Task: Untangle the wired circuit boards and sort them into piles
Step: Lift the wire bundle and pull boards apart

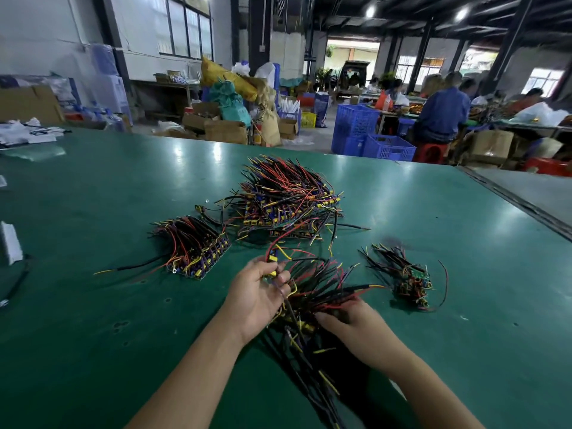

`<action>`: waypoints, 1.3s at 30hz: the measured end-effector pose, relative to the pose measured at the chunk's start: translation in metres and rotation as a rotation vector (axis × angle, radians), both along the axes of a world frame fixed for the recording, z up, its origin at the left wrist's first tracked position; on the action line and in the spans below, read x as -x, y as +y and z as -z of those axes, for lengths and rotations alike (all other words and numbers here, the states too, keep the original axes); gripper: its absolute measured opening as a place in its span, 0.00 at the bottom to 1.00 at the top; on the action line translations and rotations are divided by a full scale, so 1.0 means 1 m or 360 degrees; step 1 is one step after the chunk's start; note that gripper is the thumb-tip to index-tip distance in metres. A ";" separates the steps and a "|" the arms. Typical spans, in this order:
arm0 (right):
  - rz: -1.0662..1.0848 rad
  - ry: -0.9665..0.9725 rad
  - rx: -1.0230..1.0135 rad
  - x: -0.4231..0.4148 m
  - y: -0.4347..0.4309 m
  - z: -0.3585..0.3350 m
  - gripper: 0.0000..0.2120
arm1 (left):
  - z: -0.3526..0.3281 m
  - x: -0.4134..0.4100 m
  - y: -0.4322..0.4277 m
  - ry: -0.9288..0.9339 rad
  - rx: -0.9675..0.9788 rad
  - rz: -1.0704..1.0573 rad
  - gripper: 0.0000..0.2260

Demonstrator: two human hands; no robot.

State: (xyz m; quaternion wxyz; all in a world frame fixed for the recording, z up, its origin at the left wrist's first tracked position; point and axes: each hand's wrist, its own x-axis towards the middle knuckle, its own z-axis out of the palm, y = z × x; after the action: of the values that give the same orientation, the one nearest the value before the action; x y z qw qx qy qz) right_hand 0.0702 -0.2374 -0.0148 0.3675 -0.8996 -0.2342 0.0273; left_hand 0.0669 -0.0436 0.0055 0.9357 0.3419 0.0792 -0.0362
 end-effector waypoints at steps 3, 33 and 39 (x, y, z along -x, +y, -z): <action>0.0074 -0.0025 0.0166 -0.002 -0.011 -0.003 0.10 | -0.002 0.002 0.001 -0.0147 0.0006 0.0029 0.05; -0.0341 0.0830 -0.1442 0.009 -0.004 -0.019 0.15 | 0.009 0.005 -0.023 0.0014 -0.0582 0.0160 0.22; -0.0144 0.0877 -0.1417 0.011 0.004 -0.012 0.22 | 0.011 0.012 -0.030 -0.0220 -0.0875 0.0154 0.18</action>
State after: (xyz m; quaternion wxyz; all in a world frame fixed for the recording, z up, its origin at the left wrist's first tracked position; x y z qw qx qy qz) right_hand 0.0593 -0.2337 -0.0024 0.7605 -0.6049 -0.1566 0.1766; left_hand 0.0552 -0.0736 -0.0053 0.8083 0.5878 0.0056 -0.0344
